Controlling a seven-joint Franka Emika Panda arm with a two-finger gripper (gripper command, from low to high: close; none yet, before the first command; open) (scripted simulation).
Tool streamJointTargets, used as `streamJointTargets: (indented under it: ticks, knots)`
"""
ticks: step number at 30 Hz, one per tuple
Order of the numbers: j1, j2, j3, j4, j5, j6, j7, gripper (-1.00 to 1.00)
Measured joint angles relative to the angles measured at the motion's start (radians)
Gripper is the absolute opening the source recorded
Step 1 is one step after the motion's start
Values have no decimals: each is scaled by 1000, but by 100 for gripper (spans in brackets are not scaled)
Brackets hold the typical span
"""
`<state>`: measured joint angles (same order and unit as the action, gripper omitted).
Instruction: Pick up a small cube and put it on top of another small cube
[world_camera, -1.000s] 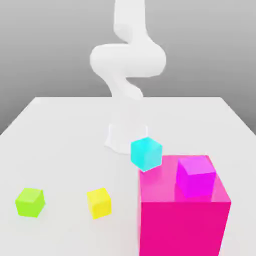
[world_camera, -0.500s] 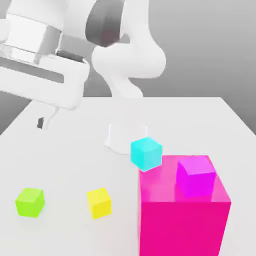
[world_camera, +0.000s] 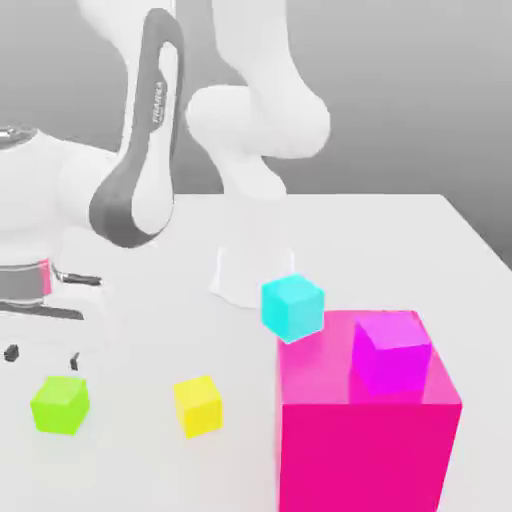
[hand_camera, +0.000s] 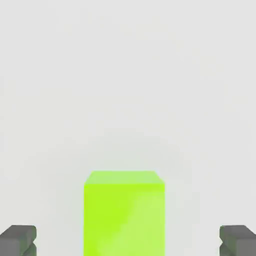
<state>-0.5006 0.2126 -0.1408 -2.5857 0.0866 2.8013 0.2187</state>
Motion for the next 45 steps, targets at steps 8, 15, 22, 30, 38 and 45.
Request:
streamJointTargets:
  ticks: [8, 15, 22, 30, 38, 45]
  knots:
    - [-41, 150, 52, 25, 59, 119, -49, -100]
    - [-29, 71, 33, 11, 32, 56, -26, -100]
    - [72, -107, 42, 65, -103, -169, 262, -100]
    - [336, -245, 163, 254, -120, -489, 751, -100]
    - [560, -332, 311, 409, -61, -740, 1159, -100]
    - [567, -286, 323, 339, -66, -626, 1189, 100]
